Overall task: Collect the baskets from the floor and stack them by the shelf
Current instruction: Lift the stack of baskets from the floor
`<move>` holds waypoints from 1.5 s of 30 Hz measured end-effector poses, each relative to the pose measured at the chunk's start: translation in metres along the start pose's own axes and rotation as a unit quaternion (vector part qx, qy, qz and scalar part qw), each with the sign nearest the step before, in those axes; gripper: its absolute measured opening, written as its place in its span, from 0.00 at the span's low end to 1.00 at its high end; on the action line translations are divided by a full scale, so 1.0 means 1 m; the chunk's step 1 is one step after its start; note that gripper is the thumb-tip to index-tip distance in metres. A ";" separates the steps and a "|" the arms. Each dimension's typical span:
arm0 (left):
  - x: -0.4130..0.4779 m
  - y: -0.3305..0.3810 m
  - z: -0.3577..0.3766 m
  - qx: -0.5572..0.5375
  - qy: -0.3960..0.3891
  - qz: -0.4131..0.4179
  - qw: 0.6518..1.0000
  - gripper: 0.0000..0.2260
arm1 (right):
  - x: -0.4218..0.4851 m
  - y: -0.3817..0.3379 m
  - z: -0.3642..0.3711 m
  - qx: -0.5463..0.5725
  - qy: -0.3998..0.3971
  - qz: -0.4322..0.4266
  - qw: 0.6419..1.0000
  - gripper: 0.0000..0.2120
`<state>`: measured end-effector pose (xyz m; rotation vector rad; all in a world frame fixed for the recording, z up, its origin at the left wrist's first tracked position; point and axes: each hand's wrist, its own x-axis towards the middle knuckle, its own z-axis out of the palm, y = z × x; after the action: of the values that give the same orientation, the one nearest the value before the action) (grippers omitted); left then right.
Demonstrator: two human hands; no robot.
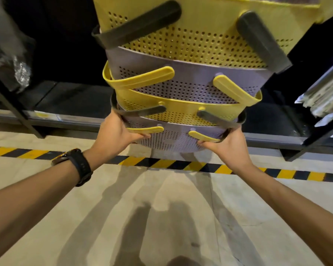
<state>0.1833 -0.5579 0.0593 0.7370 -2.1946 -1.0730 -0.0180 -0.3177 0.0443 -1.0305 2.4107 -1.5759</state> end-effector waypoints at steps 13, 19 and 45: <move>0.067 0.018 0.012 -0.070 -0.016 -0.034 0.997 0.45 | 0.069 -0.037 -0.030 -0.065 0.023 0.003 0.998 0.46; 0.100 0.009 0.023 -0.066 0.000 -0.044 0.997 0.46 | 0.112 -0.015 -0.021 -0.059 0.018 0.005 0.998 0.45; 0.174 -0.072 0.060 -0.009 -0.001 -0.017 1.000 0.48 | 0.172 0.060 0.044 -0.028 0.002 0.030 0.999 0.46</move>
<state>0.0392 -0.6851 0.0144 0.7672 -2.1794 -1.1094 -0.1618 -0.4363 0.0216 -0.9563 2.4783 -1.5008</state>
